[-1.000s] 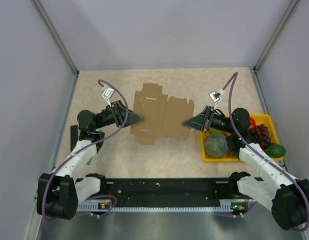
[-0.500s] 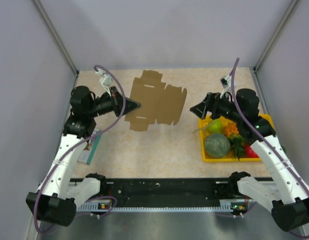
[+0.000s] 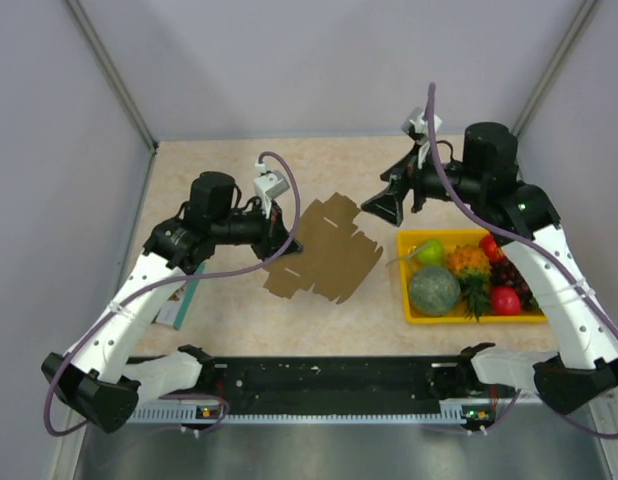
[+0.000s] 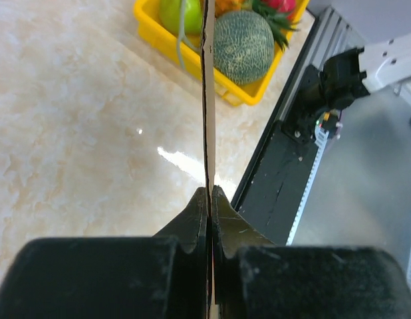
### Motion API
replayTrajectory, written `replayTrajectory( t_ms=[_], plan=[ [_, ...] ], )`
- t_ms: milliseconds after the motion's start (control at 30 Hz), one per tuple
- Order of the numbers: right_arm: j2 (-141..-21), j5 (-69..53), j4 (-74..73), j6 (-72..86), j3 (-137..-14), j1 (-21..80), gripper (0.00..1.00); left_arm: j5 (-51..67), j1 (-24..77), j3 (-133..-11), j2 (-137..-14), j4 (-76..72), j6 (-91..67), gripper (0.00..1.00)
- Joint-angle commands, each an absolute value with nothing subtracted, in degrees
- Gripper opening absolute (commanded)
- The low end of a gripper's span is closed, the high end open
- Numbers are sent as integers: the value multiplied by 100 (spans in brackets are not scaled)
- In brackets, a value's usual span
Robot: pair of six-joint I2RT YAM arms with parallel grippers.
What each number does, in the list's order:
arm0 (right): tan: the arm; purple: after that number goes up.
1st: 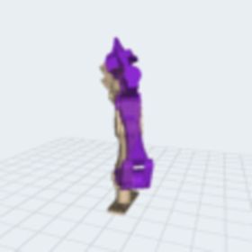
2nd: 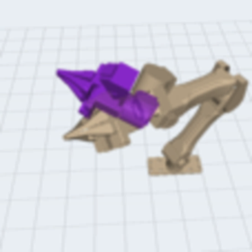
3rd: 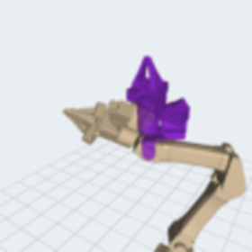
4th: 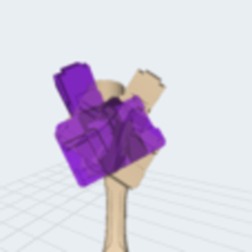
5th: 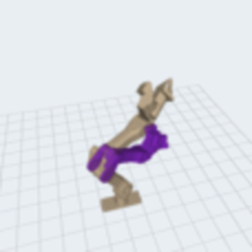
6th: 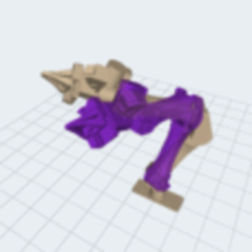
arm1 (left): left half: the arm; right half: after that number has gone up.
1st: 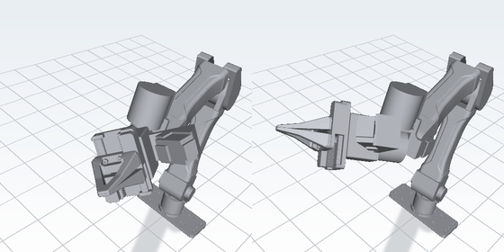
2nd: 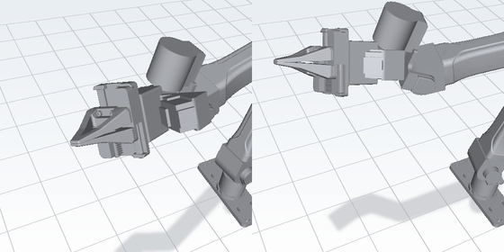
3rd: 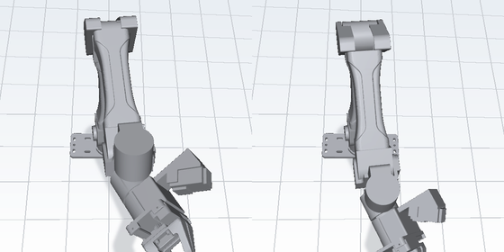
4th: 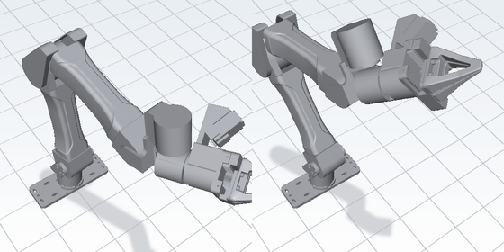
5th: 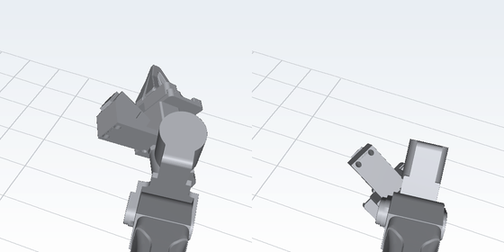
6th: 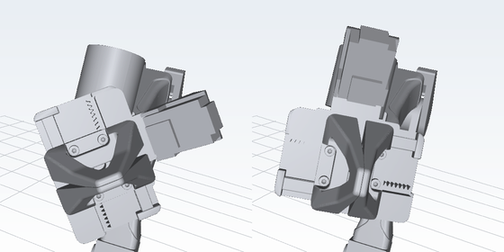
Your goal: Fold the paper box
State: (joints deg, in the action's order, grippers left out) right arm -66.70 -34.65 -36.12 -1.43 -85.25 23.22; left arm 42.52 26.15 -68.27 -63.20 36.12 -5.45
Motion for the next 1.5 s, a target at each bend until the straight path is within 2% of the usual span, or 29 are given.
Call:
replayTrajectory(
  t_ms=[0,133,300,333,533,700,800,900,933,1000,1067,1133,1167,1200,1300,1367,1467],
  plan=[
    [-7259,-4657,-4104,-967,-9052,2627,93,3666,3145,-7426,-6538,4297,217,0],
    [-7698,-4597,-4306,-1142,-9193,3163,90,3437,3550,-7602,-6767,4526,395,0],
    [-7787,-5149,-4316,-1195,-9018,3217,80,3524,3630,-7690,-6811,4526,483,0],
    [-7761,-5394,-4315,-1213,-8939,3217,78,3577,3621,-7699,-6838,4544,501,0],
    [-7770,-5686,-4315,-1292,-8632,3234,49,3849,3674,-7796,-6996,4649,615,0],
    [-7805,-5581,-4333,-1362,-8561,3269,46,3964,3770,-7875,-7058,4737,677,0],
    [-7787,-5739,-4316,-1397,-8499,3287,39,4034,3779,-7945,-7058,4790,720,0],
    [-7761,-5906,-4315,-1433,-8359,3296,22,4087,3771,-7972,-7005,4755,695,0],
    [-7752,-5924,-4307,-1433,-8306,3296,0,4070,3771,-7972,-6970,4720,651,0],
    [-7682,-5854,-4289,-1415,-8253,3296,0,4061,3779,-7937,-6900,4501,519,1],
    [-7472,-5862,-4054,-1389,-8096,3305,0,3982,3771,-7902,-6794,4334,422,14],
    [-7209,-5521,-3615,-935,-7737,3287,0,3342,3718,-7823,-6601,4088,133,31],
    [-7059,-5398,-3055,-723,-7578,3218,0,3209,3648,-7761,-6496,4017,54,46],
    [-6736,-5162,-2702,-468,-7393,3147,0,3147,3534,-7517,-6208,3616,-182,52],
    [-6181,-5254,-1448,744,-6585,2701,0,3777,2596,-6796,-5497,2824,-945,66],
    [-5960,-5378,-847,1684,-6031,2462,0,4524,1813,-6130,-5187,1805,-1465,81],
    [-5529,-5581,357,2932,-5398,2075,0,5060,1319,-5566,-4931,960,-2231,82]
  ],
)
